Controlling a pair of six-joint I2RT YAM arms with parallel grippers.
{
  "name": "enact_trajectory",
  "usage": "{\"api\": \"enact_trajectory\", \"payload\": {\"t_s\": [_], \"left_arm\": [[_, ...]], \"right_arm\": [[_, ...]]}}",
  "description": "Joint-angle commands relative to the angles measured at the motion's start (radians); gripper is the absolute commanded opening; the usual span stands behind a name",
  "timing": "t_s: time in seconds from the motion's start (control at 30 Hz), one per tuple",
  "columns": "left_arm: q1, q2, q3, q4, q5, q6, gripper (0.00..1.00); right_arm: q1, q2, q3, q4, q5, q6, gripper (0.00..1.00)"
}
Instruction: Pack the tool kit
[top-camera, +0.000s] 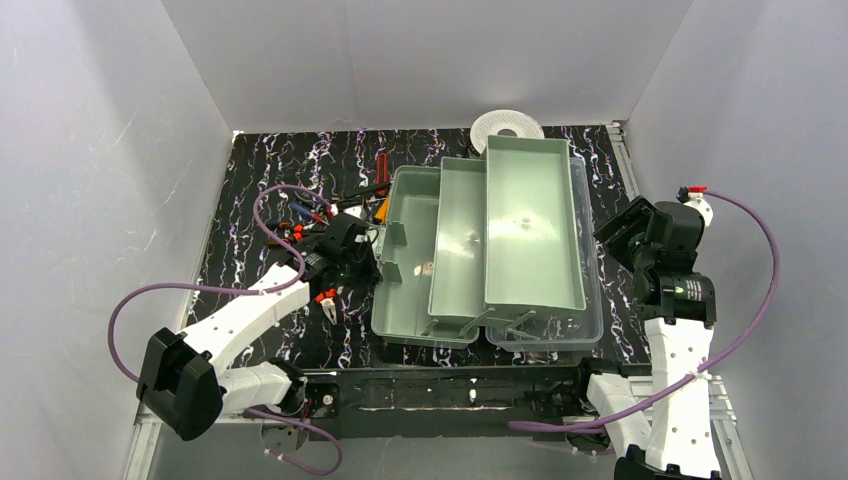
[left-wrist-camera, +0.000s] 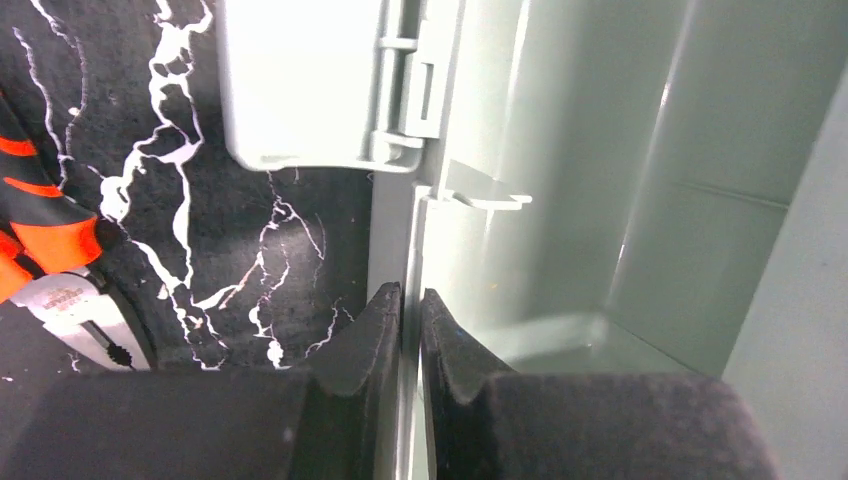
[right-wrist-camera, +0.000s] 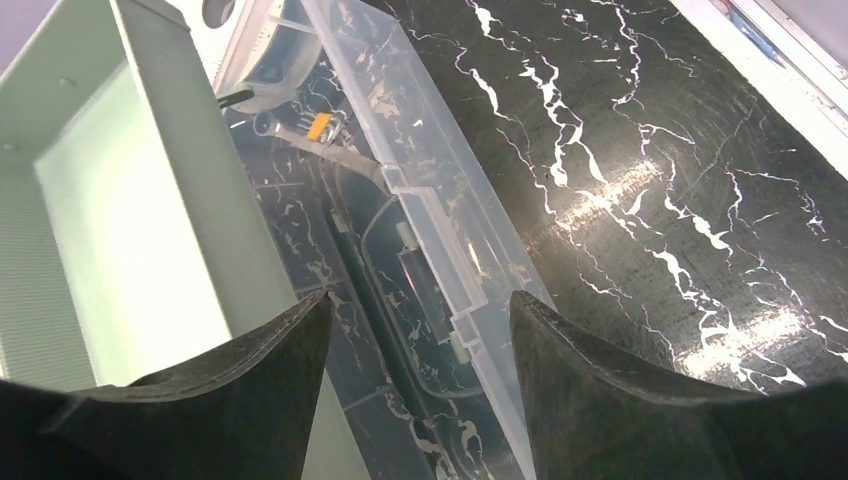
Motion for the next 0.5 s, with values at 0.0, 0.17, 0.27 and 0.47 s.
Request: {"api": "enact_trajectory", "payload": {"t_s": [0.0,0.17,0.27,0.47], "left_arm": [[0.009,-0.004,0.002,-0.056,0.001,-0.004,0.00],[0.010,-0.014,-0.007,-0.047,0.009,-0.010,0.00],[0.010,-0.016,-0.006,-0.036,0.024,-0.013,0.00],[0.005,-0.032,-0.020,0.035,0.133,-0.032,0.00]], "right_arm": [[-0.001,-0.019,0.048,0.022,-0.043,-0.036,0.73],[-0.002,-0.018,0.057,0.034,-0.128,-0.050,0.72],[-0.002,-0.017,0.064,0.052,-0.194,-0.068,0.71],[-0.002,0.017,0.088,0.024,-0.205,-0.097,0.70]]}}
